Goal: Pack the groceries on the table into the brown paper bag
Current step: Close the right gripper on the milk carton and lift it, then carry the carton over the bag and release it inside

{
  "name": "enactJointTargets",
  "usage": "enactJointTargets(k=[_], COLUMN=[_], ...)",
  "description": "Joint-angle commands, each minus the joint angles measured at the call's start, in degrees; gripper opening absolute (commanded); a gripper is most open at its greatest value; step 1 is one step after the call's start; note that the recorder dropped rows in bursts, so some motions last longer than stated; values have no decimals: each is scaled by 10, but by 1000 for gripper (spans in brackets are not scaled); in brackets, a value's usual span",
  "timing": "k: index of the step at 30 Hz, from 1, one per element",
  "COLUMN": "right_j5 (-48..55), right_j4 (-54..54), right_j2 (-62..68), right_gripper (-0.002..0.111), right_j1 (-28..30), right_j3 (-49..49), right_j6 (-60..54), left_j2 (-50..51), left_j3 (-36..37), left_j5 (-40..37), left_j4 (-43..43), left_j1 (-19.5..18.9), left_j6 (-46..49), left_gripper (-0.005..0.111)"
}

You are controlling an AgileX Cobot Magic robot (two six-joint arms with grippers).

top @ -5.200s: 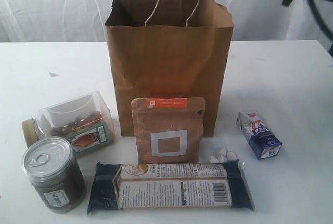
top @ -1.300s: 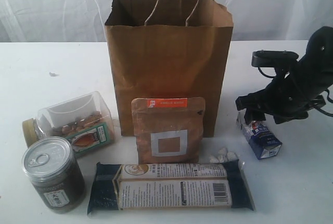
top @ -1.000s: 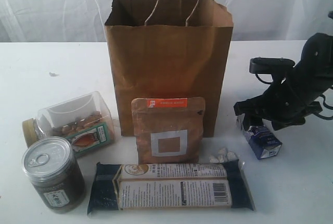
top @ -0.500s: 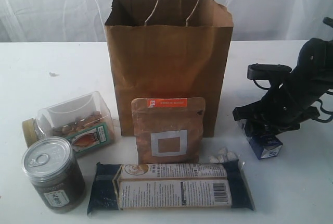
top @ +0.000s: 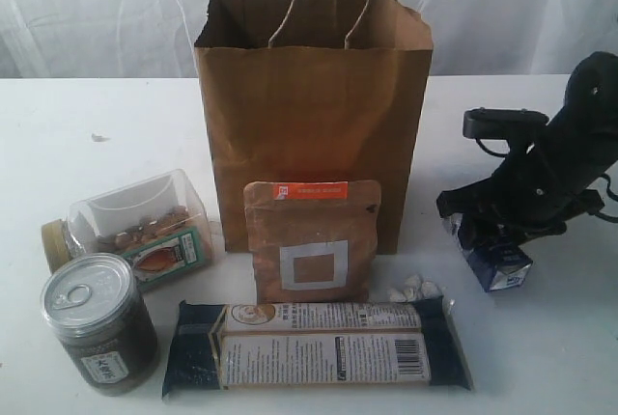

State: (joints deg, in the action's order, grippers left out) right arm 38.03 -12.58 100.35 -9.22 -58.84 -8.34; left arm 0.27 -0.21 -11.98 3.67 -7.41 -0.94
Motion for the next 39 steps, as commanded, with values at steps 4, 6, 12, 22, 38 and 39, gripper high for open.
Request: enactJointTargets(k=[4, 6, 12, 22, 38, 39], right_j5=[57, 69, 67, 50, 36, 30], right_j4=[5, 5, -9, -9, -463, -495], right_j2=[-96, -118, -202, -346, -309, -292], right_gripper=[18, 18, 18, 18, 9, 9], right_j1=[1, 1, 1, 1, 1, 1], right_j3=[-2, 10, 56, 64, -167, -167], right_j6=[-6, -6, -5, -6, -284, -321], left_j2=[-3, -3, -3, -3, -3, -3], left_j3=[2, 2, 2, 2, 2, 2], left_j5=[0, 0, 0, 0, 0, 0], left_j4=[-1, -1, -1, -1, -1, -1], left_j1=[1, 1, 1, 1, 1, 1], left_j6=[1, 1, 1, 1, 1, 1], left_gripper=[0, 0, 0, 0, 0, 0])
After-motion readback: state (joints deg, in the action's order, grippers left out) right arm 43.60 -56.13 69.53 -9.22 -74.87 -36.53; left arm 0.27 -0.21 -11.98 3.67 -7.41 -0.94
